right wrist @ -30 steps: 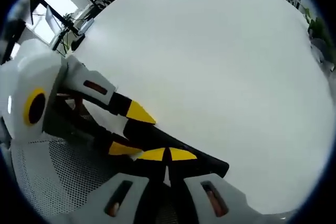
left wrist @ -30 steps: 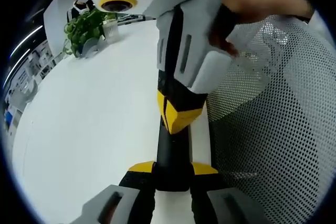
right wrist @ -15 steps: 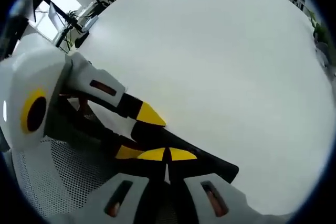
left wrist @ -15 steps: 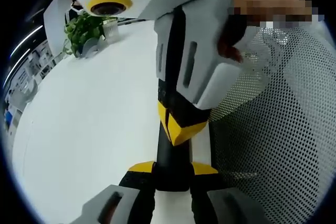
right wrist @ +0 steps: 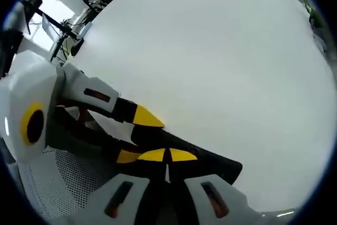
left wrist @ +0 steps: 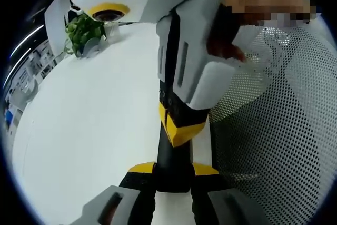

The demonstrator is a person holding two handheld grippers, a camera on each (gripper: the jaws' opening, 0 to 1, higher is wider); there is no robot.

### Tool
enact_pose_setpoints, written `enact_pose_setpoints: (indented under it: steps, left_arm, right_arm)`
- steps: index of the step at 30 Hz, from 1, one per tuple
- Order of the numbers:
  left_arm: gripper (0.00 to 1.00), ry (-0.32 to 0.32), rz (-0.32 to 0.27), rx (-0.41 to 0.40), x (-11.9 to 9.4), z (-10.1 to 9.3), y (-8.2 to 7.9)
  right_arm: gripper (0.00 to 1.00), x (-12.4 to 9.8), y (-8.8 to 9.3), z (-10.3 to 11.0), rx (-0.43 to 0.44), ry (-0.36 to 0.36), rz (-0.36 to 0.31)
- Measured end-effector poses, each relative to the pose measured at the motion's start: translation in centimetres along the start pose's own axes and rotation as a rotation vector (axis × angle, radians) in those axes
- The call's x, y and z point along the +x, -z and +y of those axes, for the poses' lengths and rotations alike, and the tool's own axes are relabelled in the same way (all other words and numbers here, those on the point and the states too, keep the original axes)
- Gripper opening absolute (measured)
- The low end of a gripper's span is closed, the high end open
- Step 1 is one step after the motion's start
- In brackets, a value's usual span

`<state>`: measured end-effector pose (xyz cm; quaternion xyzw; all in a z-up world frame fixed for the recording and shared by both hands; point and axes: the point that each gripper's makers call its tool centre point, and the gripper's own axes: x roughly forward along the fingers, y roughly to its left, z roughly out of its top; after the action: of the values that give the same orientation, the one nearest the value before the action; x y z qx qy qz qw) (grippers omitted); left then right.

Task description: Press the specified remote control buttons in sequence, fully releasing each button before pressing the next.

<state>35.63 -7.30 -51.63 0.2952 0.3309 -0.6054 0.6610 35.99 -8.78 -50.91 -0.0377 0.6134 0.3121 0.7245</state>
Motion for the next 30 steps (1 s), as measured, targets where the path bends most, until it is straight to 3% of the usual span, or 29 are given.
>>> enact_pose_setpoints:
  steps: [2,4,8,12,14,16,18,22,23,26,30]
  left_arm:
    - [0.24,-0.017,0.017,-0.045,0.1,0.1,-0.1]
    - [0.24,-0.018,0.030,-0.025,0.1,0.1,-0.1]
    - [0.24,-0.015,0.037,-0.012,0.1,0.1,0.0]
    - [0.24,-0.015,0.054,-0.013,0.1,0.1,-0.1]
    - [0.24,-0.015,0.058,-0.019,0.1,0.1,-0.1]
    - [0.24,-0.014,0.062,-0.020,0.1,0.1,-0.1]
    - [0.23,-0.012,0.065,-0.012,0.1,0.1,-0.1]
    - [0.23,-0.008,0.064,-0.007,0.0,0.1,0.0]
    - [0.23,-0.011,0.062,-0.006,0.0,0.1,0.0]
    - [0.23,-0.031,0.074,0.049,-0.3,0.2,0.2]
    - [0.23,-0.028,0.084,0.038,-0.8,0.7,0.4]
  right_arm:
    - [0.00,-0.5,-0.2,0.0,0.005,0.004,-0.009]
    - [0.00,-1.2,-1.8,0.1,0.048,-0.014,-0.128]
    - [0.00,-3.3,-2.8,-0.1,0.040,-0.016,-0.204]
    - [0.00,-6.3,-4.1,0.8,0.035,-0.053,-0.348]
    - [0.00,-8.4,-4.8,0.8,0.022,-0.037,-0.460]
    - [0.06,-10.4,-5.3,1.2,0.002,-0.047,-0.564]
    - [0.13,-12.2,-5.4,1.0,-0.033,-0.013,-0.650]
    - [0.23,-15.1,-5.0,0.7,-0.058,0.015,-0.746]
    - [0.29,-16.4,-5.2,0.7,-0.068,0.026,-0.799]
    - [0.51,-18.3,-5.0,0.3,-0.090,0.078,-0.867]
    - [0.60,-19.6,-3.7,-1.8,-0.094,0.221,-0.879]
